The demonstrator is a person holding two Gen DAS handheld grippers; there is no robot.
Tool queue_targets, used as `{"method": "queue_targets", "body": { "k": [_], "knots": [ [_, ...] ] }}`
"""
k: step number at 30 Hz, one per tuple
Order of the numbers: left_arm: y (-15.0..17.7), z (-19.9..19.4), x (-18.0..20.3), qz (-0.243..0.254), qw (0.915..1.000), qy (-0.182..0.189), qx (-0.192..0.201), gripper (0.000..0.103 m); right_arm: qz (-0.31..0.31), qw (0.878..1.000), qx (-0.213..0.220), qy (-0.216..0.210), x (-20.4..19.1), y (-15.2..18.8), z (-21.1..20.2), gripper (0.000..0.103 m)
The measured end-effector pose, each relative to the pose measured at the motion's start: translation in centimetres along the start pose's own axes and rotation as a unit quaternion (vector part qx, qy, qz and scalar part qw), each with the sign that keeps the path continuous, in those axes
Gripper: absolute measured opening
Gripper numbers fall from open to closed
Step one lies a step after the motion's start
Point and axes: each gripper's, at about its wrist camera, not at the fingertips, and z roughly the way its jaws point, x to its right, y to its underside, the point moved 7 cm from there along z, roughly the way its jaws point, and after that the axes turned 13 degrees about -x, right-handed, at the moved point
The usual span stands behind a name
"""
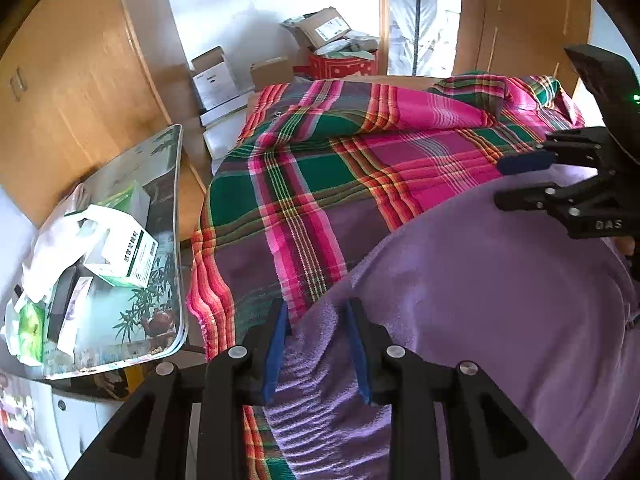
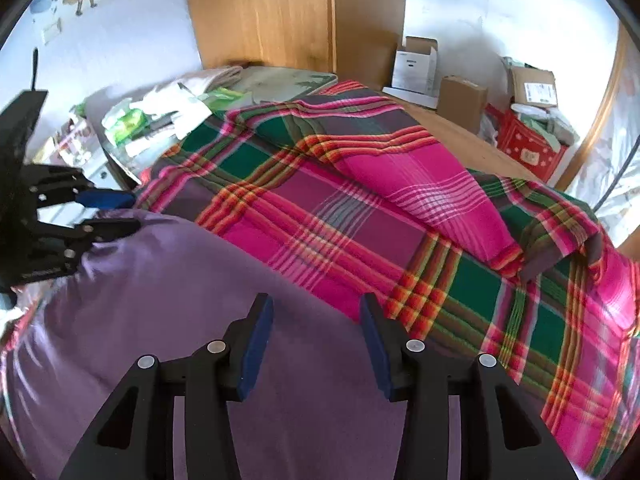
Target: Fold clothes
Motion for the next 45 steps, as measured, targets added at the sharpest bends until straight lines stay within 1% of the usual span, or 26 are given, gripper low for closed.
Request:
{"method": "queue_targets", "body": {
  "k": [3,7,9,11,13,17,20,21,22,23,24,26,27,30,34,36,38,43,45],
  "knots": [
    [0.0,0.0,-0.1,0.003,1.0,-0.003,0.002,0.034,-0.002,1.0,-0.003,-0.001,0.2,0.1,0.4,0.047],
    [0.1,0.0,-0.4,0.008,0.9999,-0.006,0.014,0.041,-0.002,1.0,-0.002,-0.007,0.4,0.1,0.5,0.047],
    [0.2,0.0,-0.6,0.001,0.9998,0.0,0.017,0.041,-0.003,1.0,-0.001,-0.008,0.4,0.1,0.5,0.047],
    [0.3,0.0,-0.7,-0.004,0.9998,0.008,0.02,0.039,-0.002,1.0,0.0,-0.008,0.4,0.2,0.5,0.047],
    [0.3,0.0,-0.6,-0.005,0.9996,0.016,0.021,0.034,0.003,1.0,-0.001,-0.011,0.4,0.1,0.5,0.047],
    [0.5,-0.1,-0.2,0.002,0.9996,0.015,0.024,0.031,0.0,1.0,-0.003,-0.013,0.3,0.2,0.5,0.046],
    [0.6,-0.2,0.3,0.015,0.9995,0.008,0.028,0.026,-0.008,1.0,-0.002,-0.016,-0.1,0.4,0.4,0.035],
    [0.6,-0.2,0.5,0.02,0.9994,0.006,0.029,0.02,-0.013,1.0,-0.002,-0.019,-0.2,0.4,0.3,0.029],
    [0.6,-0.2,0.8,0.028,0.9992,0.005,0.028,0.012,-0.019,1.0,-0.002,-0.018,-0.5,0.5,0.3,0.023],
    [0.7,-0.3,1.1,0.036,0.999,0.0,0.026,0.009,-0.024,1.0,-0.001,-0.018,-0.8,0.5,0.2,0.02],
    [0.7,-0.3,1.4,0.045,0.9986,-0.013,0.026,0.006,-0.03,0.999,-0.001,-0.017,-1.0,0.6,0.1,0.016],
    [0.8,-0.4,1.9,0.06,0.997,-0.042,0.027,0.004,-0.038,0.999,0.001,-0.006,-1.3,0.6,0.0,0.013],
    [0.9,-0.4,1.9,0.058,0.9968,-0.046,0.029,0.004,-0.041,0.999,0.002,-0.002,-1.4,0.7,0.0,0.009],
    [1.0,-0.8,1.7,0.049,0.9967,-0.052,0.037,0.003,-0.042,0.999,0.008,0.008,-1.6,1.0,-0.4,0.006],
    [1.0,-1.7,1.6,0.041,0.9958,-0.063,0.052,0.003,-0.034,0.999,0.021,0.009,-1.8,1.3,-1.8,0.005],
    [1.0,-2.5,1.8,0.037,0.9952,-0.066,0.062,0.003,-0.03,0.999,0.031,0.004,-2.3,1.7,-3.0,0.004],
    [1.1,-3.4,2.1,0.036,0.994,-0.073,0.073,0.003,-0.037,0.998,0.04,0.017,-2.9,2.1,-4.2,0.004],
    [1.8,-5.8,2.7,0.031,0.9908,-0.087,0.099,0.003,-0.031,0.997,0.068,0.012,-4.1,3.4,-7.2,0.004],
    [2.3,-6.8,3.1,0.029,0.9896,-0.091,0.108,0.003,-0.034,0.996,0.079,0.016,-4.7,4.0,-8.4,0.004]
  ]
}}
